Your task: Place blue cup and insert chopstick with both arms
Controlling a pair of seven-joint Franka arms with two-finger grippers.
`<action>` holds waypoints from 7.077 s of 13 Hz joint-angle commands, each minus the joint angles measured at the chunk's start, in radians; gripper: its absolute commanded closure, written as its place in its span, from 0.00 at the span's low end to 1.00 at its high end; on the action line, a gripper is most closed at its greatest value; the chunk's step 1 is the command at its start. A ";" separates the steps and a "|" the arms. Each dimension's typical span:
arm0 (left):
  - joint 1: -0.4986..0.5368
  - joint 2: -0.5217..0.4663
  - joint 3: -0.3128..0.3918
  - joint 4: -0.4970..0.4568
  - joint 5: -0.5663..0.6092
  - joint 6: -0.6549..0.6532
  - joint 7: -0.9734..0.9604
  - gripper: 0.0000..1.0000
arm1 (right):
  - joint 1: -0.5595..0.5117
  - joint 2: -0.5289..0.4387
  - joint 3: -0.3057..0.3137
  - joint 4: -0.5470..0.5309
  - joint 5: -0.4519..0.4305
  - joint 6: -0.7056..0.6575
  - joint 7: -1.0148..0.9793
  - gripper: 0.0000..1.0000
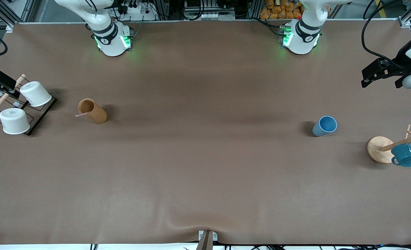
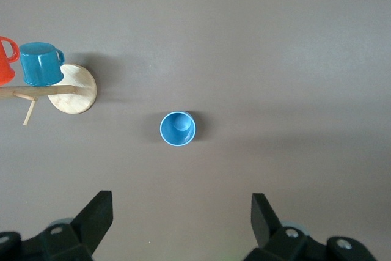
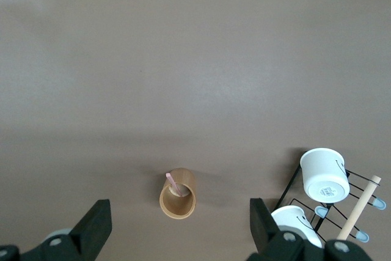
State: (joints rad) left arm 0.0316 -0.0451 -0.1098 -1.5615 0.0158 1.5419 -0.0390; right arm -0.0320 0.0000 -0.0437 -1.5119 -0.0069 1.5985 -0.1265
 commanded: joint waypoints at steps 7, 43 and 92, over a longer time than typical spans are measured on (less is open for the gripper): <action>-0.010 0.007 0.015 -0.031 -0.004 -0.005 -0.009 0.00 | -0.017 0.029 0.016 0.024 -0.004 -0.017 -0.002 0.00; 0.136 0.349 0.010 -0.583 0.030 0.791 0.082 0.33 | 0.003 0.512 0.018 0.012 0.053 -0.233 0.182 0.76; -0.096 0.372 -0.439 -0.078 0.280 0.534 -1.026 0.00 | 0.391 0.423 0.266 0.156 0.452 0.082 1.439 1.00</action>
State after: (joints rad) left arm -0.1263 0.3696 -0.5377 -1.6356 0.2935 2.1076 -1.1271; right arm 0.3165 0.4321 0.2244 -1.2916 0.4276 1.6069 1.2650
